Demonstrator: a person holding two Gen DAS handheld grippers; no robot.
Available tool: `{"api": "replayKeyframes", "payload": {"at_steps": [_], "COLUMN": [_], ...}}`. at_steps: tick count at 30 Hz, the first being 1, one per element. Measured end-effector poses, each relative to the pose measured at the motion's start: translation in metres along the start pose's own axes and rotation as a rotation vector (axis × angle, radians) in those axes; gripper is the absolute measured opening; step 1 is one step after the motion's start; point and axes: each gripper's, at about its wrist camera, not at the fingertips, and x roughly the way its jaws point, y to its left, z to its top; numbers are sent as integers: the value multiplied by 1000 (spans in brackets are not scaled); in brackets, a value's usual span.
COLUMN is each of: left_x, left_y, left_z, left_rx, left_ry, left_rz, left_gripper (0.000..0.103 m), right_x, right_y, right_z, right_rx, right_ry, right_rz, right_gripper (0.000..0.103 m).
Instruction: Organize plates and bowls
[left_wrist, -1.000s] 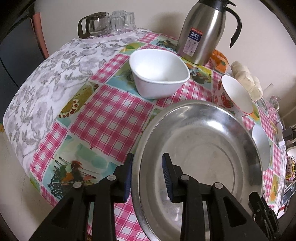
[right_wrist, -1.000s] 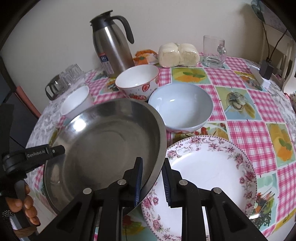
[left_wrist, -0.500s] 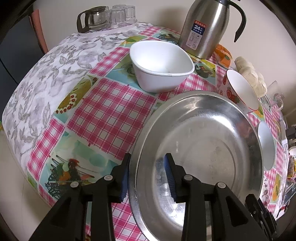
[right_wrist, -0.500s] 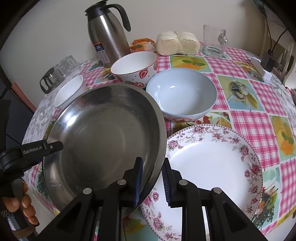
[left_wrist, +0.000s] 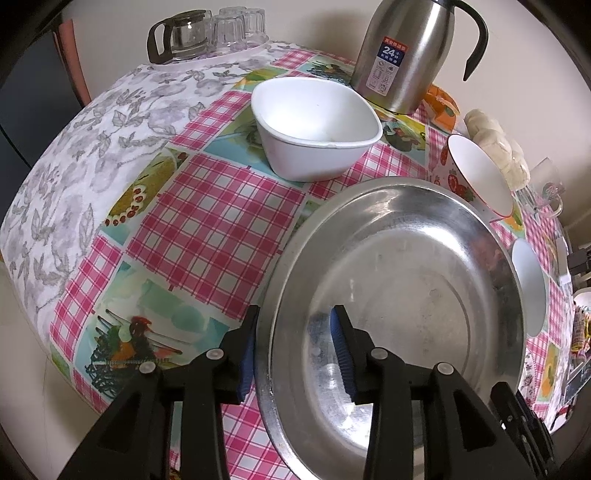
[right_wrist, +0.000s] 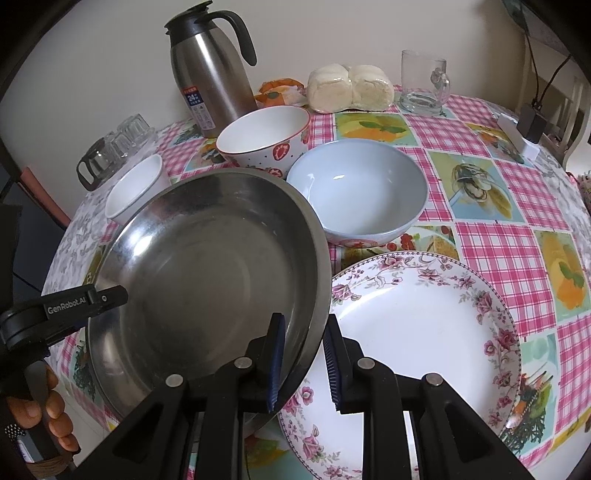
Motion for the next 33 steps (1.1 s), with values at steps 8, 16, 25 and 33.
{"api": "replayKeyframes", "payload": {"at_steps": [8, 16, 25, 33], "left_x": [-6, -13, -19, -25], "left_y": [-1, -1, -1, 3], "left_z": [2, 4, 6, 7], "left_rx": [1, 21, 42, 27], "left_ry": [-11, -44, -97, -138], "left_rz": [4, 40, 89, 105], "left_gripper": [62, 79, 93, 99], "right_x": [-11, -24, -32, -39], "right_y": [4, 9, 13, 13], "right_z": [3, 6, 7, 7], "right_rx": [-11, -47, -77, -80], "right_ry": [-30, -73, -108, -133], "right_rz": [-16, -38, -61, -78], "right_gripper": [52, 81, 98, 103]}}
